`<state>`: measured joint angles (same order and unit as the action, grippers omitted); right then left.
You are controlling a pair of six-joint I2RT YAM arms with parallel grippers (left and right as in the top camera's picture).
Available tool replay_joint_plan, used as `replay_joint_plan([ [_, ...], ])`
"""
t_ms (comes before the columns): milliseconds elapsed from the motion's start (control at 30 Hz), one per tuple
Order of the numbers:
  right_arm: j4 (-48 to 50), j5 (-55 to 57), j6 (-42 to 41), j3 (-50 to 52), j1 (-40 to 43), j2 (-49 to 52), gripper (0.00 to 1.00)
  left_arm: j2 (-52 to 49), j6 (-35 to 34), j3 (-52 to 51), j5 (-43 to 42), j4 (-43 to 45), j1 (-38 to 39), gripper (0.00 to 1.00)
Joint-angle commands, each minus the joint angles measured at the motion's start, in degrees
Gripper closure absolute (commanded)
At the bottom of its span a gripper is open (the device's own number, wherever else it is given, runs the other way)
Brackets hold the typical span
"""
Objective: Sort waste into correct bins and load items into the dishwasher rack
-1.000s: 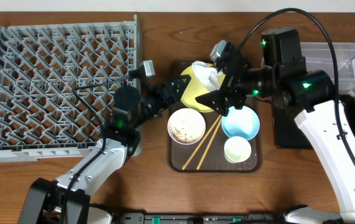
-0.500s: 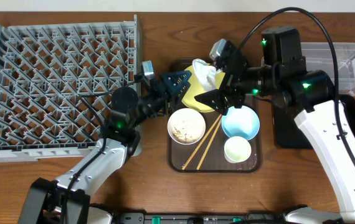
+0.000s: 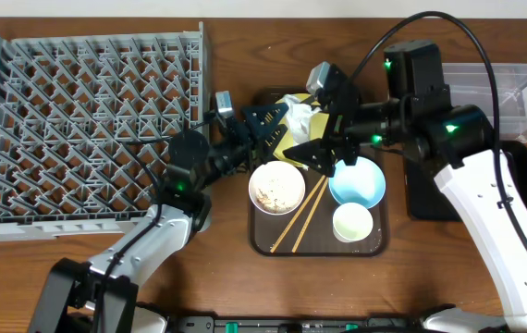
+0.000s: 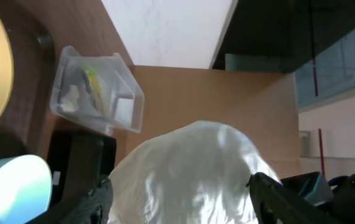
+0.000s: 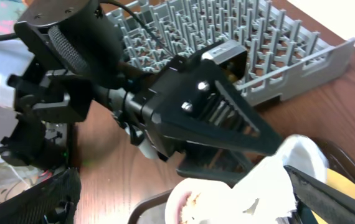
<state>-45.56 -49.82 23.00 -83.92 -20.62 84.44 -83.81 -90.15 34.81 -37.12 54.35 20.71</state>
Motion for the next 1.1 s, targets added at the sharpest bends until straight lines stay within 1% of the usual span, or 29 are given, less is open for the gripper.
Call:
replay_joint_plan([
  [0,-0.1,-2.3,-0.2,-0.3,-1.7,-0.4,0.01,-0.1,0.2,1.0,0.5,2.6,0.2,0.26],
  [167,0.0,-2.3,-0.2,-0.3,-3.1,-0.4,0.01,-0.1,0.2,1.0,0.7,6.1,0.2,0.25],
  [300,-0.1,-2.2,-0.2,-0.3,-3.1,-0.4,0.01,-0.1,-1.7,1.0,0.7,6.9,0.2,0.26],
  [367,0.0,-1.5,-0.2,-0.3,-3.1,-0.4,0.01,-0.1,-1.7,1.0,0.5,7.1,0.2,0.37],
  [433,0.0,-0.9,-0.2,-0.3,-3.1,-0.4,0.01,-0.1,-1.7,1.0,0.4,7.1,0.2,0.56],
  [500,0.0,-0.2,-0.2,-0.3,-3.1,-0.4,0.01,-0.1,-1.7,1.0,0.3,7.1,0.2,0.71],
  [567,0.0,0.5,-0.2,-0.3,-3.1,-0.4,0.01,-0.1,-1.7,1.0,0.3,7.1,0.2,0.81],
  [600,0.0,0.5,-0.2,-0.3,-3.0,-0.4,0.01,-0.1,-1.7,1.0,0.3,7.1,0.2,0.88],
  [633,0.0,0.5,-0.2,-0.3,-3.0,-0.4,0.01,-0.1,-1.6,1.0,0.3,7.1,0.2,0.92],
  [667,0.0,1.1,-0.2,-0.3,-3.0,-0.4,0.01,-0.1,-1.6,1.0,0.3,7.1,0.2,0.94],
  [733,-0.1,4.1,-0.2,-0.3,-3.0,-0.4,0.01,-0.1,-0.8,1.0,0.3,7.1,0.2,0.94],
  [800,-0.1,8.0,-0.2,-0.3,-3.0,-0.4,0.01,-0.1,2.1,1.0,0.3,7.0,0.2,0.94],
  [900,0.0,16.5,-0.2,-0.3,-3.0,-0.5,0.01,-0.1,8.4,1.0,0.3,4.4,0.2,0.94],
  [1000,0.3,25.6,-0.5,-0.3,-2.9,-0.5,0.01,-0.1,18.5,1.0,0.3,0.3,0.1,0.94],
  [1033,0.6,29.4,-1.8,-0.3,-2.8,-0.5,0.01,-0.1,21.6,1.0,0.3,-1.0,0.1,0.94],
  [1067,0.8,32.1,-2.9,-0.3,-2.7,-0.5,0.01,-0.1,23.4,1.0,0.4,-1.6,0.0,0.94],
])
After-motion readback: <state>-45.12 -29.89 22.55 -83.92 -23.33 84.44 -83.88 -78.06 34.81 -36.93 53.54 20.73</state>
